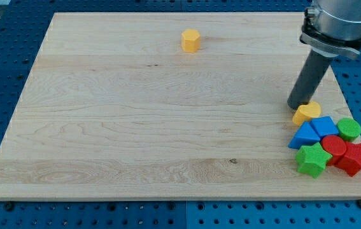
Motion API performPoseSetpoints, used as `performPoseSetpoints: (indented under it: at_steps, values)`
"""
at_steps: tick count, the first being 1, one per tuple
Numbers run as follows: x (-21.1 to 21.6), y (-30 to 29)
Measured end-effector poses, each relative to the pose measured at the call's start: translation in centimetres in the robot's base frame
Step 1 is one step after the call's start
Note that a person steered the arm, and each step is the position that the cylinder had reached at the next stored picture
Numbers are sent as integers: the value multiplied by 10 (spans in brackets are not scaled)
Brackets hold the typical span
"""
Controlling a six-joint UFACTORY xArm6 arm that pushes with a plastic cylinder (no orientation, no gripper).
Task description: Move the yellow hexagon into the group of blocks
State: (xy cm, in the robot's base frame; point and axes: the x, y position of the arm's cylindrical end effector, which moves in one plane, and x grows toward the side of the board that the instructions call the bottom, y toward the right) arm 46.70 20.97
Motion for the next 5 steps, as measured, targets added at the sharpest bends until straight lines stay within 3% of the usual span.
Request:
performPoseSetpoints:
  at_steps: [2,4,5]
  values:
    - [6,9]
    - [-18,-116]
    - [-55,-191]
